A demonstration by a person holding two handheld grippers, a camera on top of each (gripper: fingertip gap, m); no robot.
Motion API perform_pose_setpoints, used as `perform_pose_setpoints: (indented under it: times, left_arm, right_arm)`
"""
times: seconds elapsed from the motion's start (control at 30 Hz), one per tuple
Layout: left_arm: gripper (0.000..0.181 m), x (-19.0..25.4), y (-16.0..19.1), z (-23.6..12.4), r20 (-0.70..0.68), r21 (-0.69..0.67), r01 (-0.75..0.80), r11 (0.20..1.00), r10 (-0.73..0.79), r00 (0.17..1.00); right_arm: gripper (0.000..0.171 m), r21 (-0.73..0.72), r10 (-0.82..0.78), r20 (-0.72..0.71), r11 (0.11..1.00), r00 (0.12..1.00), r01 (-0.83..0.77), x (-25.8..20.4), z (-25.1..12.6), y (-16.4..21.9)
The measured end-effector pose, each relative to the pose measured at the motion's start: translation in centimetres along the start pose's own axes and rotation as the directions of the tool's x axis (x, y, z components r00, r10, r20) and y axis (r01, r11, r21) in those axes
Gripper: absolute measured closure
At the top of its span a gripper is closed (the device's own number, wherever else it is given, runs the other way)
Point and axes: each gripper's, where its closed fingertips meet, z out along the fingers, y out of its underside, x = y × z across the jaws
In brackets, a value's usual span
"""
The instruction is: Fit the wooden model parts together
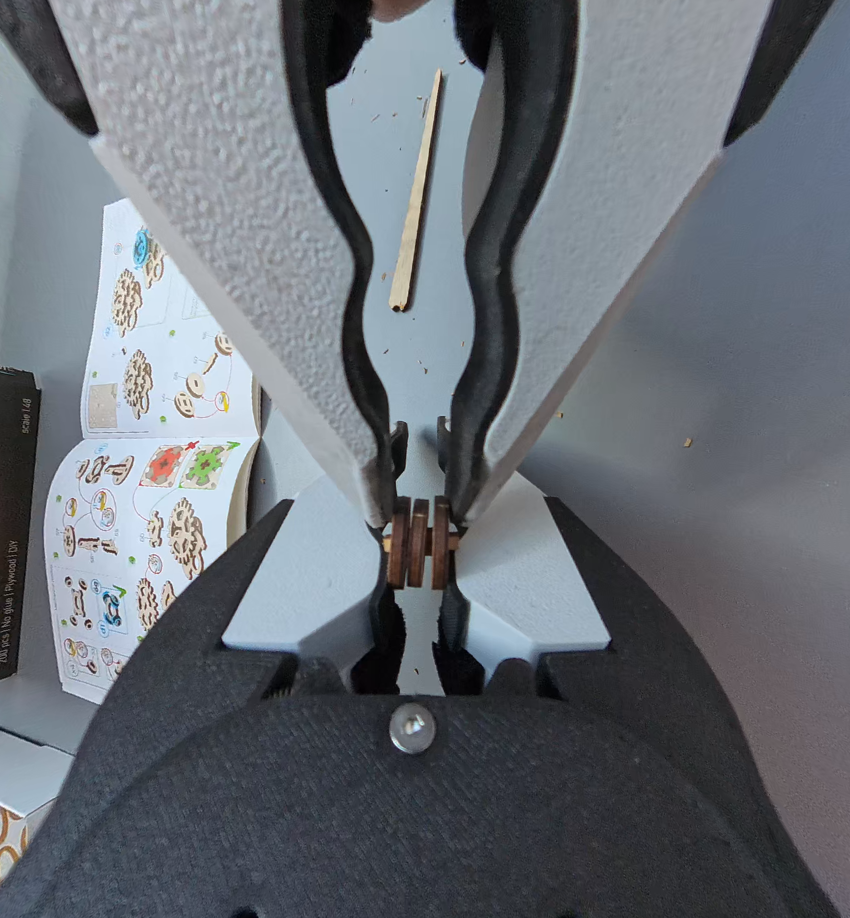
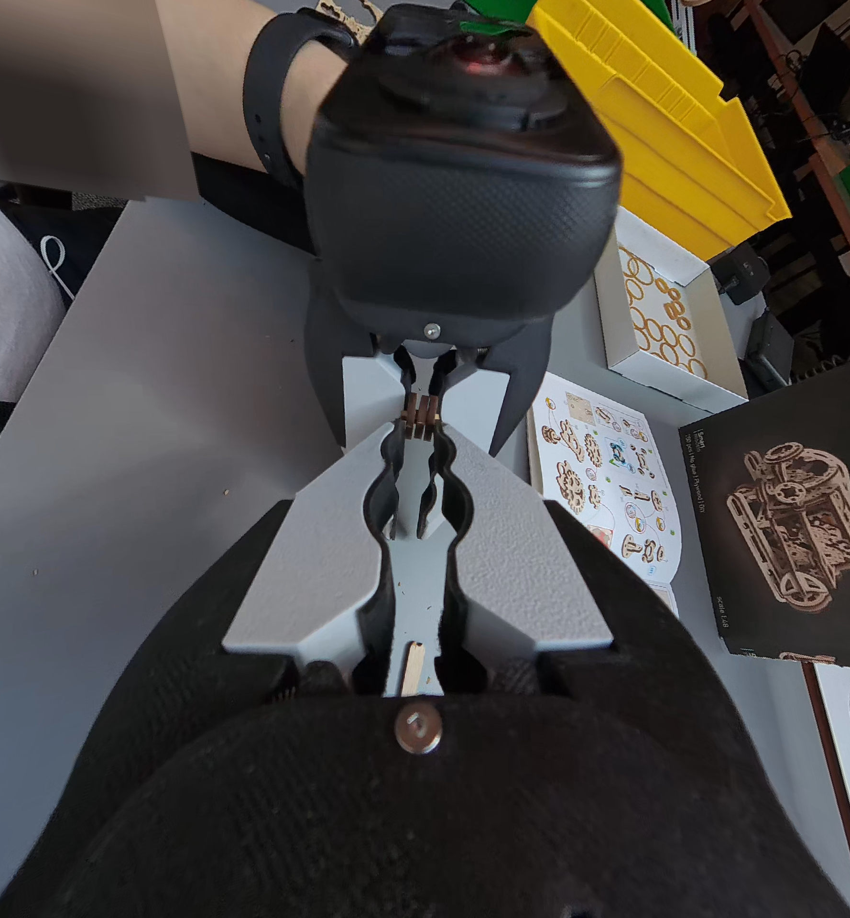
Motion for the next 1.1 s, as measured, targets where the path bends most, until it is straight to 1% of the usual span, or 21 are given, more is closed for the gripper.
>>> perform_pose_setpoints:
  times: [0.23,0.53,0.77,0.9,0.93,1.0,1.1]
  left_arm:
    - [0.172,0.2,0.0,0.3,-0.004,-0.01,0.002,1.0,-0.002,1.0]
    - [0.173,0.3,0.0,0.4,-0.014,-0.008,0.003,1.0,-0.003,1.0]
    - [0.173,0.4,0.0,0.4,-0.006,-0.009,-0.017,1.0,0.017,1.0]
    - [0.171,0.4,-0.3,0.4,-0.022,0.015,0.006,1.0,-0.006,1.0]
    - [0.17,0.2,-0.4,0.4,-0.005,0.017,0.007,1.0,-0.007,1.0]
    - [0.168,-0.5,-0.3,0.4,0.047,0.013,-0.014,1.0,0.014,0.999]
    - [0.164,-1.1,-1.4,-0.3,0.127,0.083,-0.089,0.993,0.078,0.989]
  right_arm:
    - [0.161,-0.021,0.004,0.014,1.0,1.0,-0.004,-0.2,-0.2,0.4]
    - [0.162,-0.014,0.013,0.018,1.0,1.0,-0.013,-0.2,-0.2,0.3]
    - [0.162,-0.019,-0.013,0.014,1.0,1.0,0.014,-0.3,-0.2,0.3]
    - [0.162,-0.002,0.011,0.031,1.0,0.999,-0.011,-0.3,-0.2,0.3]
    - [0.161,0.008,-0.011,0.034,1.0,0.999,0.01,-0.3,-0.3,0.3]
    - [0.161,-0.008,-0.087,-0.023,0.996,0.996,0.087,0.1,-0.2,0.4]
    - [0.16,0.009,-0.237,-0.101,0.971,0.966,0.24,0.1,-0.6,-0.1]
